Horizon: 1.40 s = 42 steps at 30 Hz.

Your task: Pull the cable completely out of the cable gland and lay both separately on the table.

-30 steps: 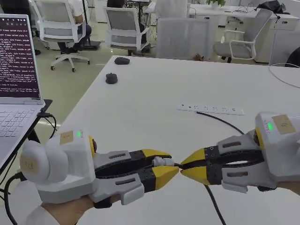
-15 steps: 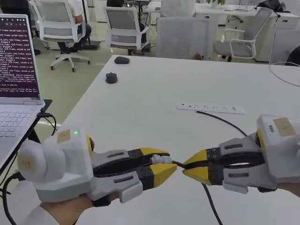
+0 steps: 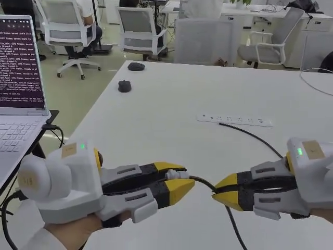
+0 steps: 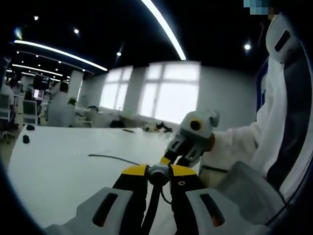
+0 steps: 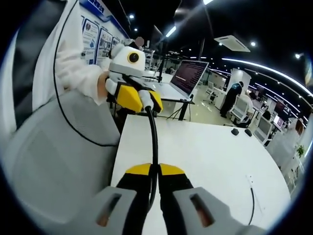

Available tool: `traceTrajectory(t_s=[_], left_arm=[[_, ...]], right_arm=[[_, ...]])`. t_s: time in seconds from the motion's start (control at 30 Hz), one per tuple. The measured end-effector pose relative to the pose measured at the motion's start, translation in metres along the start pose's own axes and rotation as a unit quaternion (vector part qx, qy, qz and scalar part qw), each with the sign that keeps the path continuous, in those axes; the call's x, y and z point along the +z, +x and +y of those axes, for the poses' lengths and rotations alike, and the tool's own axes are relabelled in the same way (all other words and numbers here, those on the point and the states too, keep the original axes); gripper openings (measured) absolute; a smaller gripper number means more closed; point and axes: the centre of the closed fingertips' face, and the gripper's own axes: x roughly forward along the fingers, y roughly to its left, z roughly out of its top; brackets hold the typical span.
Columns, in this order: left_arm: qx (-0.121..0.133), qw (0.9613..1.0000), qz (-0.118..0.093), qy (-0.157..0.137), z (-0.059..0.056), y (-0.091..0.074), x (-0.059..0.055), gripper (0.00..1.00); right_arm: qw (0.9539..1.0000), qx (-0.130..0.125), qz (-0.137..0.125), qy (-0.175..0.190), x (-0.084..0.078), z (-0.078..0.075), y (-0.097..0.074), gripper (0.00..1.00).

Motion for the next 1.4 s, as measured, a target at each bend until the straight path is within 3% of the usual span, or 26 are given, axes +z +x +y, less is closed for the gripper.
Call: traceTrajectory(t_s=[0.4, 0.5, 0.57, 0.6, 0.7, 0.8, 1.0, 1.17, 1.3, 1.4], left_arm=[[0.006, 1.0000, 0.000, -0.001, 0.005, -0.003, -0.001, 0.17], [0.007, 1.0000, -0.001, -0.002, 0.006, -0.003, -0.001, 0.17], [0.002, 0.9994, -0.031, -0.014, 0.005, -0.004, 0.010, 0.17], [0.006, 0.9988, -0.046, -0.015, 0.007, -0.007, 0.015, 0.17], [0.018, 0.9982, -0.050, -0.026, 0.015, -0.012, 0.016, 0.17], [0.020, 0.9981, -0.055, -0.023, 0.015, -0.011, 0.019, 0.17], [0.025, 0.9986, -0.040, -0.024, 0.016, -0.010, 0.014, 0.17], [0.045, 0.9980, -0.034, -0.027, 0.025, -0.012, 0.011, 0.16], [0.050, 0.9979, -0.029, -0.027, 0.026, -0.013, 0.009, 0.16], [0.052, 0.9980, -0.022, -0.030, 0.027, -0.013, 0.006, 0.16]], right_arm=[[0.9989, -0.009, 0.021, 0.042, -0.036, -0.002, 0.002, 0.03], [0.9980, -0.009, 0.037, 0.050, -0.048, -0.001, 0.004, 0.03], [0.9954, -0.010, 0.084, 0.047, -0.067, 0.001, 0.004, 0.03], [0.9945, -0.010, 0.093, 0.048, -0.072, 0.003, 0.004, 0.03], [0.9956, -0.004, 0.076, 0.054, -0.068, 0.008, 0.005, 0.03], [0.9959, -0.006, 0.069, 0.059, -0.066, 0.008, 0.005, 0.03], [0.9953, -0.010, 0.069, 0.066, -0.066, 0.006, 0.004, 0.03], [0.9945, -0.010, 0.065, 0.082, -0.067, 0.007, 0.009, 0.03], [0.9950, -0.016, 0.052, 0.085, -0.057, 0.009, 0.017, 0.14], [0.9952, -0.010, 0.004, 0.098, -0.035, 0.011, 0.021, 0.15]])
